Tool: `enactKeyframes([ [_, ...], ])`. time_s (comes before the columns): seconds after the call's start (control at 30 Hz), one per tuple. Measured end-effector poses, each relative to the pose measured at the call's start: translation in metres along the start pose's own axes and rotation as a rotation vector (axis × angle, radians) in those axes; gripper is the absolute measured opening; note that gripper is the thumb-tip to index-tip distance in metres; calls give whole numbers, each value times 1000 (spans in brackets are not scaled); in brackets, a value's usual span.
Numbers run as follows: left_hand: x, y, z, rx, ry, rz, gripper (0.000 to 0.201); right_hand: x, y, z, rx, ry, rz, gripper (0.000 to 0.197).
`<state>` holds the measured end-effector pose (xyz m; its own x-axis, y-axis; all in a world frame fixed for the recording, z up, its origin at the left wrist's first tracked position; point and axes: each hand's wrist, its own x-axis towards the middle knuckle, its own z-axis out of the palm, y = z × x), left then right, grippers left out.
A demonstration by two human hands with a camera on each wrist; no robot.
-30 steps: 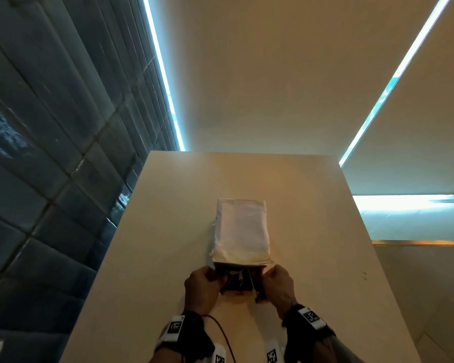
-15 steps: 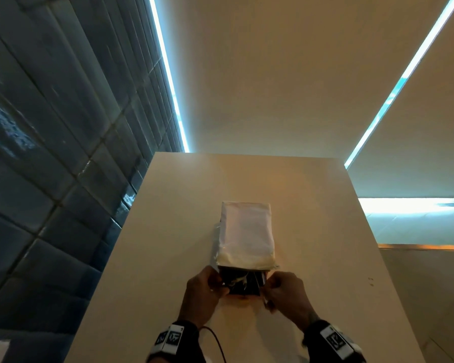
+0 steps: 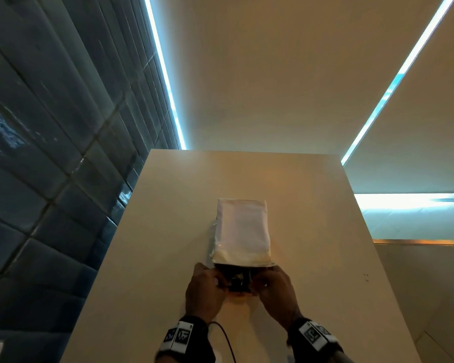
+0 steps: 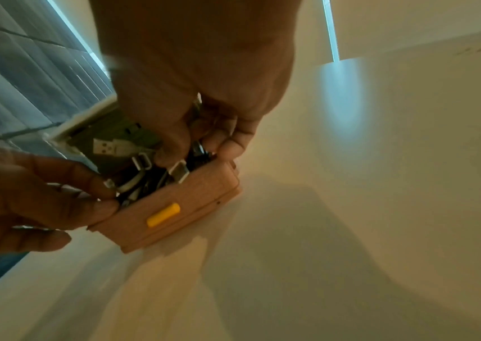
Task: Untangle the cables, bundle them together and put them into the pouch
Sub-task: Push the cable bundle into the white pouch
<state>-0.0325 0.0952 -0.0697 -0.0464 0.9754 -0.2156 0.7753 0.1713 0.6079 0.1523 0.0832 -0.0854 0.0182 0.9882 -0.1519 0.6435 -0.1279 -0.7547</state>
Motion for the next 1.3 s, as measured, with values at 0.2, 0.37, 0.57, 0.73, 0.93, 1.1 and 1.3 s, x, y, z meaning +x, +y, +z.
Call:
enactKeyframes([
  [0.2, 2, -5, -5, -70, -10, 11, 14, -3, -3, 12, -110, 47, -29, 43],
  [0.37, 1, -3, 1, -117, 22, -3, 33, -4, 0, 21, -50, 76, -44, 52],
  [0.57, 3, -6, 6, -68, -38, -52, 29, -4, -1, 18, 58, 50, 47, 40],
  [0.73, 12, -9, -16, -19, -275, -22, 17, -2, -10, 4, 96, -51, 56, 9],
  [0.93, 12, -1, 8, 95, -169, 22, 74, -2, -31, 1, 62, -24, 102, 14],
  [1.1, 5, 2, 3, 92, -51, 23, 45, -2, -26, 5, 53, -9, 153, 13],
  [1.3, 0, -3, 3, 42, -90, 93, 45, -1, -9, 12, -17, -34, 191, 27],
])
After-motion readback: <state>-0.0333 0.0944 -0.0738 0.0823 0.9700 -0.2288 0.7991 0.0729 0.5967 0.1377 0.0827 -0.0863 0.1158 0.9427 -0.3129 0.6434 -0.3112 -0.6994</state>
